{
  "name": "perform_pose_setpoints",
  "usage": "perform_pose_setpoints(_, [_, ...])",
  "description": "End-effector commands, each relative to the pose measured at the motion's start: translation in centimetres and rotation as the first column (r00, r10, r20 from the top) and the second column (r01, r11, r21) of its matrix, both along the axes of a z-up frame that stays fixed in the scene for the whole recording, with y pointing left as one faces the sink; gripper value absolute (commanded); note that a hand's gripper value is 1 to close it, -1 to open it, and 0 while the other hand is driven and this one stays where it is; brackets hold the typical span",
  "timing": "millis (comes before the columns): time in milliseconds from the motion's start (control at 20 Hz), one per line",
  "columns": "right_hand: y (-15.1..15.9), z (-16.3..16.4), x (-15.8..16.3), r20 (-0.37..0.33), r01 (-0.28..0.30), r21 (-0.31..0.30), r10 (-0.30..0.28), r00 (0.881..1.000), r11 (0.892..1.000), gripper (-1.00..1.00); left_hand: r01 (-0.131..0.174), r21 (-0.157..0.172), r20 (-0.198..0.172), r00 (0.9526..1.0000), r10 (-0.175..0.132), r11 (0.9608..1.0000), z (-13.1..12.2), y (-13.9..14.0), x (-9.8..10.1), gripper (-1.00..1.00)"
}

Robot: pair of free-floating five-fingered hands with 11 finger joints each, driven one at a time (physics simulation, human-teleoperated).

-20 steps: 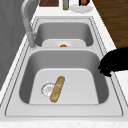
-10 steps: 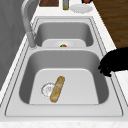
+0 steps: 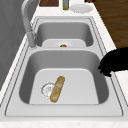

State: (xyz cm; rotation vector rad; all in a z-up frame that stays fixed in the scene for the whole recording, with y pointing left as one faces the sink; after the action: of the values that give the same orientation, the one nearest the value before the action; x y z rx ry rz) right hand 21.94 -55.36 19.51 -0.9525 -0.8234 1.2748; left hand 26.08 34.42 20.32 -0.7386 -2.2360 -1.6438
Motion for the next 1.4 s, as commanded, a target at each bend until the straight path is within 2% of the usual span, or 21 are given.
perform_pose_setpoints(0, [2.1,1.5,0.0,0.030,0.026,-0.024,-0.026,0.999,0.999,1.00,0.000,0.000,0.000,1.0000,0.000,1.0000,0.0,0.0,0.0,0.00])
perform_pose_setpoints(550, [8.0,5.8,-0.2,0.029,0.031,-0.056,-0.030,0.999,0.998,1.00,0.000,0.000,0.000,1.0000,0.000,1.0000,0.0,0.0,0.0,0.00])
perform_pose_setpoints(650, [9.6,6.7,-0.2,0.005,0.012,-0.049,-0.012,1.000,0.999,1.00,0.000,0.000,0.000,1.0000,0.000,1.0000,0.0,0.0,0.0,0.00])
perform_pose_setpoints(850, [11.7,8.6,-0.5,0.005,0.015,-0.042,-0.015,1.000,0.999,1.00,0.000,0.000,0.000,1.0000,0.000,1.0000,0.0,0.0,0.0,0.00])
perform_pose_setpoints(1350, [18.7,14.2,-0.6,0.003,0.009,-0.083,-0.009,1.000,0.997,1.00,0.000,0.000,0.000,1.0000,0.000,1.0000,0.0,0.0,0.0,0.00])
